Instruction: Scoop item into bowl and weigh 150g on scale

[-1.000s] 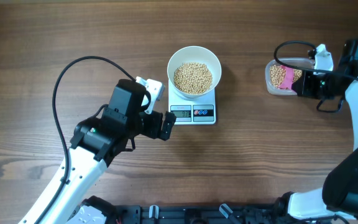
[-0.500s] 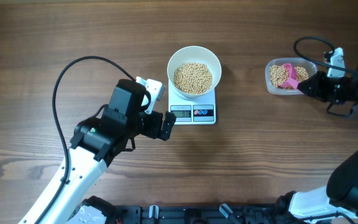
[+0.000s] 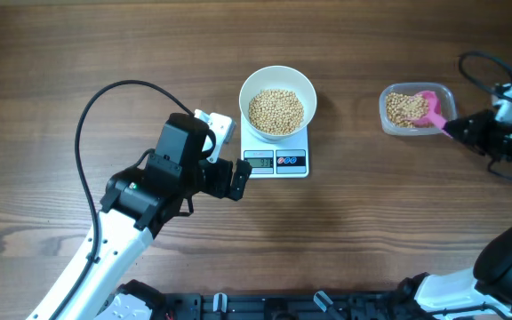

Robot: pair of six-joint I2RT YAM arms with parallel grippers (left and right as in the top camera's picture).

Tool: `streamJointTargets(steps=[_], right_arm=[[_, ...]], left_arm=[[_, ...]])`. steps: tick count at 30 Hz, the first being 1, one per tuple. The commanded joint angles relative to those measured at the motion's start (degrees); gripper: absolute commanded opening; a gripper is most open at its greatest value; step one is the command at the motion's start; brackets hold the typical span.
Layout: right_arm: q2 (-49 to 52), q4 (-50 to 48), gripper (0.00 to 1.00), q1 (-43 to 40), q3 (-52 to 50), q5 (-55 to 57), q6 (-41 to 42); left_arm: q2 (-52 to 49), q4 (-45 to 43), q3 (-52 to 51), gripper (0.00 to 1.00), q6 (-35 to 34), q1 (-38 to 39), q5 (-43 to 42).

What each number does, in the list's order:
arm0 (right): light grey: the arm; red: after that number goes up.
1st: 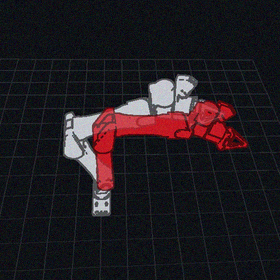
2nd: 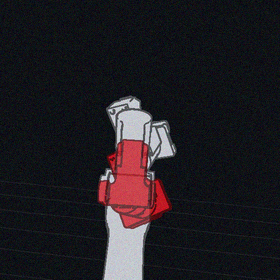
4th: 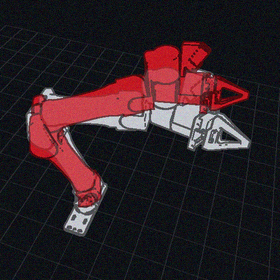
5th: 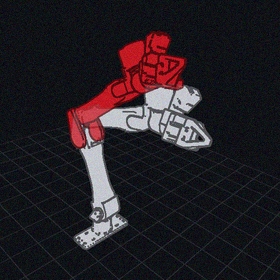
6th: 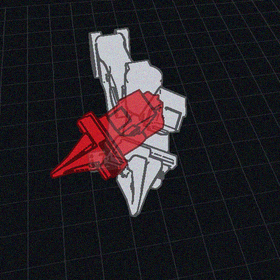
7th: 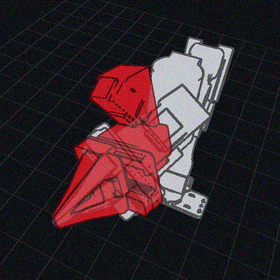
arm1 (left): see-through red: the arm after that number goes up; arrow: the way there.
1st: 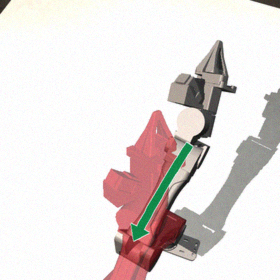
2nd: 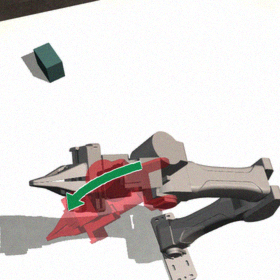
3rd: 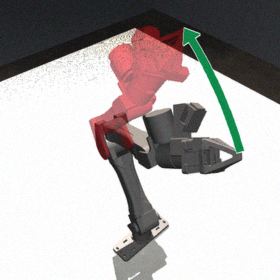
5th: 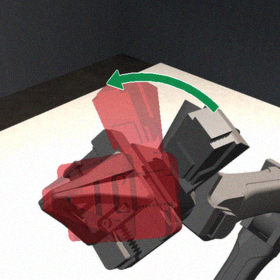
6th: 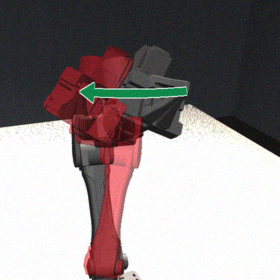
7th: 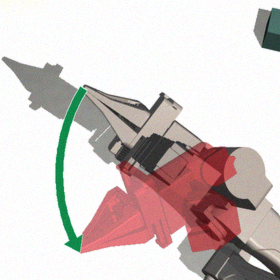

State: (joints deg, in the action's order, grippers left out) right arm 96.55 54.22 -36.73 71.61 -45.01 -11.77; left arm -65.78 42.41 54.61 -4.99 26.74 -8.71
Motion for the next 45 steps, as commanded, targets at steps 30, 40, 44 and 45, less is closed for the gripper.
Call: streamJointTargets(steps=[30,40,44,45], right_arm=[[0.61,9.64,0.04,12.83,0.15,-30.95,-3.8],[-2.43,-8.09,0.04,36.26,5.92,-6.36,13.35],[-7.72,-13.73,0.04,43.93,6.6,13.88,13.18],[-8.52,-14.6,0.04,45.38,6.6,17.4,12.76]], left_arm=[[-0.02,-0.17,0.24,1.0,1.14,0.22,-0.68],[-0.02,-0.17,0.24,1.0,1.14,0.2,-0.68],[-0.02,-0.17,0.24,1.0,1.14,0.22,-0.68],[-0.02,-0.17,0.24,1.0,1.14,0.2,-0.68]])
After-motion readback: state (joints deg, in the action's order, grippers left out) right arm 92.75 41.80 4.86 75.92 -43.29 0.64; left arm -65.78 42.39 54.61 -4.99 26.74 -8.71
